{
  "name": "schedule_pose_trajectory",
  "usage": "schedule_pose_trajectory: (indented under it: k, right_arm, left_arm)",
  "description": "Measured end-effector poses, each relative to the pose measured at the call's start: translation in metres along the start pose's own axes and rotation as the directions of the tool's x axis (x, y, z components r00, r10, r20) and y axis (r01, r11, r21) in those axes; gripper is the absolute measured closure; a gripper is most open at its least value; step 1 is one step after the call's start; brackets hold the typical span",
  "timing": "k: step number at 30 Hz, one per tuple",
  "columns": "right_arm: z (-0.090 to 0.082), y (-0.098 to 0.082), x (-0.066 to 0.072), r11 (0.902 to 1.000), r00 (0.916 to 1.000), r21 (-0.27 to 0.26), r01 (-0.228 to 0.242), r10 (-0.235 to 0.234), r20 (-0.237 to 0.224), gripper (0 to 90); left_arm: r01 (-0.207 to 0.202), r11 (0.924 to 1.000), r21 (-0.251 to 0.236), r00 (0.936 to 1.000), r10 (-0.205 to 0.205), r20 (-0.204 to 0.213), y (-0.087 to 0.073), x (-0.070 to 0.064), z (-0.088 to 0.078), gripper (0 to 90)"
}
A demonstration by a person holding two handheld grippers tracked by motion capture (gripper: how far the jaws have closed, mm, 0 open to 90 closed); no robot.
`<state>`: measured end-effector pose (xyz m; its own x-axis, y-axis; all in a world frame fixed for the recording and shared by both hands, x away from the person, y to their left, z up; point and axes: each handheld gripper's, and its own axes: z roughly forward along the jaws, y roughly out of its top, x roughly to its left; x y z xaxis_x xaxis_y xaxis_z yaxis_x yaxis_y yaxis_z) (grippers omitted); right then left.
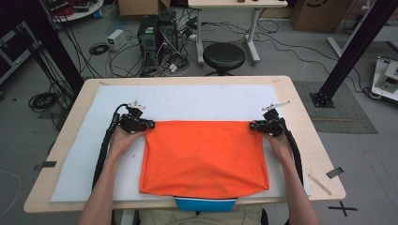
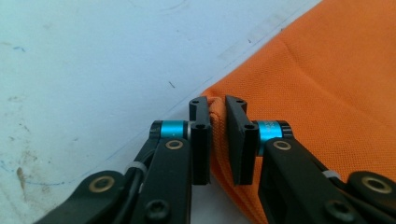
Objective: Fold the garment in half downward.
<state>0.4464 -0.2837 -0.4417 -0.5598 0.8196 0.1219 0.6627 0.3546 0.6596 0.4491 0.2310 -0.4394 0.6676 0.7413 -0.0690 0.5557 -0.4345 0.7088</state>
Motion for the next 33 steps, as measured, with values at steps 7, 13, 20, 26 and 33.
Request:
schedule_pose_trajectory:
  k: [7, 13, 20, 26, 33]
  right_arm:
    - [-0.006, 0.006, 0.011, 0.9963, 0.9918, -0.031, 0.08, -0.077, 0.103, 85.3]
    - [-0.002, 0.015, 0.003, 0.9956, 0.9824, -0.03, 0.089, -0.082, 0.167, 85.5]
    - [0.011, 0.031, -0.007, 0.9962, 0.972, -0.017, 0.085, -0.079, 0.221, 85.4]
    - [0.021, 0.041, -0.017, 0.9957, 0.9648, -0.011, 0.092, -0.087, 0.248, 85.4]
    - [0.024, 0.042, -0.014, 0.9986, 0.9535, -0.008, 0.052, -0.047, 0.298, 54.0]
  left_arm:
    - [0.05, 0.9987, -0.008, 0.9985, -0.051, -0.023, 0.003, 0.0, -0.001, 83.9]
    - [0.063, 0.9969, -0.048, 0.9959, -0.065, -0.062, 0.013, 0.002, 0.006, 84.0]
    - [0.083, 0.9956, -0.043, 0.9923, -0.087, -0.088, 0.025, 0.013, 0.022, 84.1]
    - [0.083, 0.9958, -0.037, 0.9893, -0.087, -0.117, 0.033, 0.02, 0.034, 84.1]
    - [0.07, 0.9967, -0.041, 0.983, -0.076, -0.167, 0.034, 0.014, 0.024, 60.4]
